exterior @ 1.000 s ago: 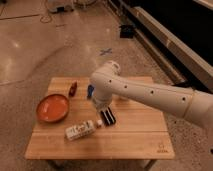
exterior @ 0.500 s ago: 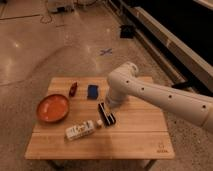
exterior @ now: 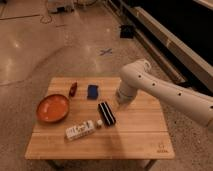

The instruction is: Move the arm in a circular motion

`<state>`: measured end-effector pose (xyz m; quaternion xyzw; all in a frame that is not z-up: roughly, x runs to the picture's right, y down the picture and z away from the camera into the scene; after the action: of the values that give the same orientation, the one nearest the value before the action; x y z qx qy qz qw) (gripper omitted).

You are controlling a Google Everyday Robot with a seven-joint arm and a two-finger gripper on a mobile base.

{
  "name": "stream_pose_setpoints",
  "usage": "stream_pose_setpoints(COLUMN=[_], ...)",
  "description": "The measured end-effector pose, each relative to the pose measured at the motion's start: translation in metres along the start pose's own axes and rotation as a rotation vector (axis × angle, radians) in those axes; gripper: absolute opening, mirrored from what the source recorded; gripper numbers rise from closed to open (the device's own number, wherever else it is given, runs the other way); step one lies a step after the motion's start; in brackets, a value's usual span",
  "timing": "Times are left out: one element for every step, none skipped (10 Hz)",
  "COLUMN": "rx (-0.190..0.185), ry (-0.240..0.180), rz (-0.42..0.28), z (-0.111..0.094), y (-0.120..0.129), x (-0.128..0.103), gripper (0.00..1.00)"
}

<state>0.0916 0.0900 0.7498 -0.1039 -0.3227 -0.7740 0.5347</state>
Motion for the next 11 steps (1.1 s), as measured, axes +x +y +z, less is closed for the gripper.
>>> stream_pose_setpoints(rx=[0.012,0.015,0.015,0.016,0.016,0.018,0.016,0.02,0.025,0.025,0.025], ry=[0.003,0.004,0.011,0.015,0.015,0.015,0.014,0.017,0.02,0.019,0.02], rz=[0.046,0.079,0.082,0.075,0.081,0.089,0.1,0.112,0.121,0.122,0.134], z=[-0.003,-0.002,-0.001,-0.003,-0.005,-0.003,0.0,-0.001,-0.004,-0.01,-0.012], y=[0.007,0.02,0.027,0.029,0.025,0.021,0.026,0.034,0.04,0.05,0.059], x=[-0.001,-0.012,-0.016,-0.014,-0.009,-0.004,-0.001,-0.003,-0.009,-0.018,-0.018], gripper=[0.43,0.43,0.43,0.43,0.43,0.43,0.43,0.43,0.43,0.43,0.43])
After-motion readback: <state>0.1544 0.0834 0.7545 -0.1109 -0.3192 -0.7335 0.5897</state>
